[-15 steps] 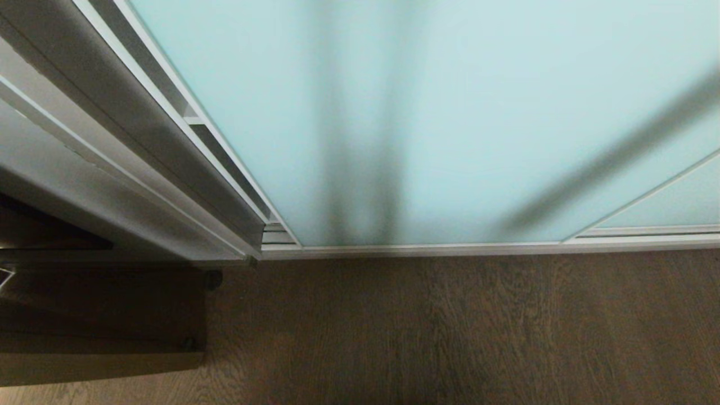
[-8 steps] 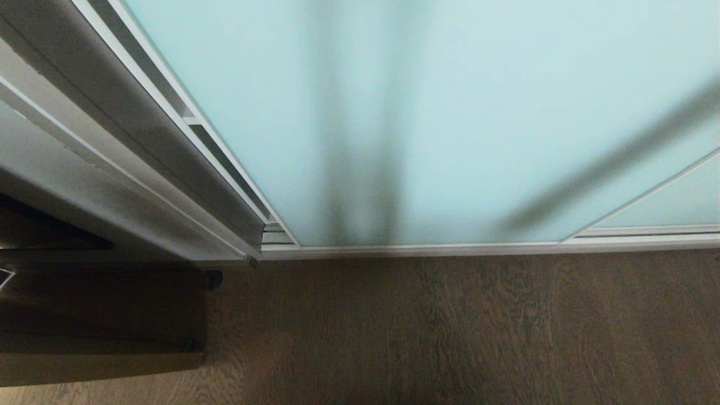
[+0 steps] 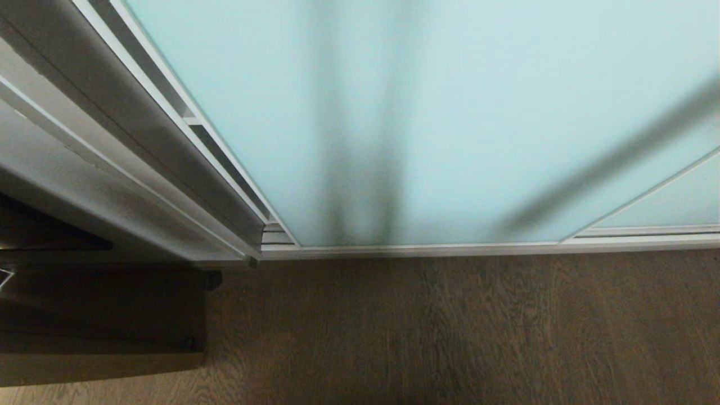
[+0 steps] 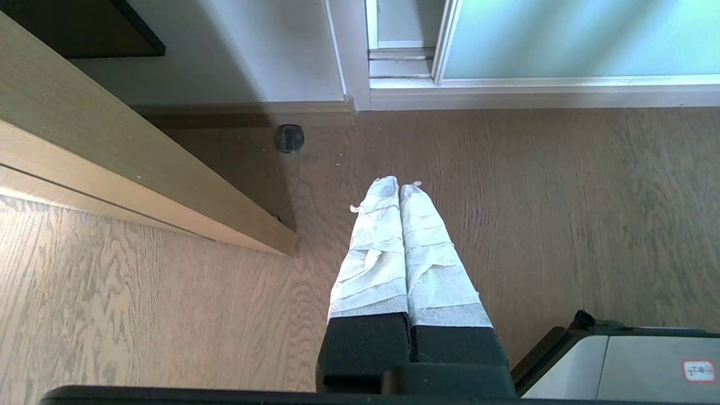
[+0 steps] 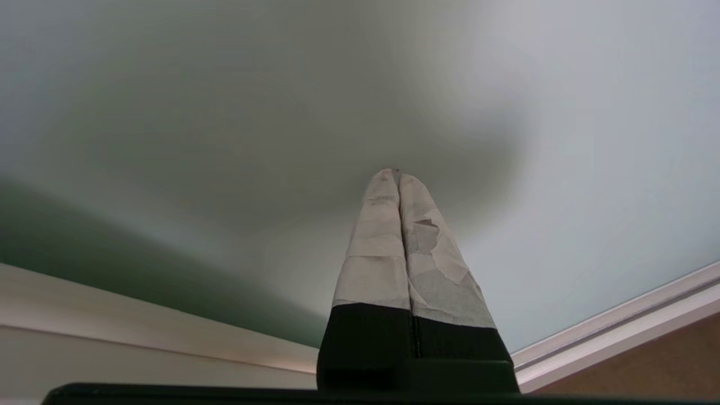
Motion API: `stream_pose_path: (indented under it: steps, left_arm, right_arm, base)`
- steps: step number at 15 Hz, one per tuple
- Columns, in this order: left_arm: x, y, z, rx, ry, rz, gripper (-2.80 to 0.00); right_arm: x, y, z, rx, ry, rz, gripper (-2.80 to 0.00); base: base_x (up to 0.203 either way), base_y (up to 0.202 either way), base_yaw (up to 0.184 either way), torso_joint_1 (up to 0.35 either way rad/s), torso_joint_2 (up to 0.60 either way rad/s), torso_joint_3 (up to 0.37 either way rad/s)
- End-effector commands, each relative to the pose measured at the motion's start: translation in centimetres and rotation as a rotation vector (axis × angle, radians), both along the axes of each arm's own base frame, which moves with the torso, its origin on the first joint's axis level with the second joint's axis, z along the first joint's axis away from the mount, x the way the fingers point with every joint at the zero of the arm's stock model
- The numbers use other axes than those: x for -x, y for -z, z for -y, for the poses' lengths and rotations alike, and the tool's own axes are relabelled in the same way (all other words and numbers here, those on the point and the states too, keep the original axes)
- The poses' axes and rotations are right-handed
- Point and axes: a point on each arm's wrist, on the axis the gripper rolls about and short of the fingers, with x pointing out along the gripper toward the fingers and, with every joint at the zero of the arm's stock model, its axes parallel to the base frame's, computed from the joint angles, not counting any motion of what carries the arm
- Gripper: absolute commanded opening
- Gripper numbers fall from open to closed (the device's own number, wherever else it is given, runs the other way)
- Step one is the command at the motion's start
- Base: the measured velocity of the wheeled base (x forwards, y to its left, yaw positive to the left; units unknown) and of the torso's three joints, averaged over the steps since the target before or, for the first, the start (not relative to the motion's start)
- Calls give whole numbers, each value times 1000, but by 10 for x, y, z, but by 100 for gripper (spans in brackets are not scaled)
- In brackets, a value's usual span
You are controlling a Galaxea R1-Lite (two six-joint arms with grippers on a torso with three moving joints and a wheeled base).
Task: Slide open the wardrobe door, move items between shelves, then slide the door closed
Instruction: Close the door
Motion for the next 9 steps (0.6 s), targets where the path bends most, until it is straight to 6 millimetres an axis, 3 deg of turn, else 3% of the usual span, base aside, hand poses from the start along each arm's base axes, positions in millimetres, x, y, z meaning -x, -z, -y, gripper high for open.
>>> stream_pose_path:
  steps: [1,5,9]
  left_arm:
    - [0,0,0,0,0,-3,-280]
    - [0,0,0,0,-1,-3,-280]
    - [0,0,0,0,0,-1,-280]
  right_arm:
    - [-4,4,-1,-9,-15,-11,-280]
    - [-3,13,-7,-34,-26,-44,-280]
    - [2,10,-22,-35,-43,-44,-280]
  base:
    - [0,0,0,0,0,0]
    - [0,0,0,0,0,0]
    - [0,0,0,0,0,0]
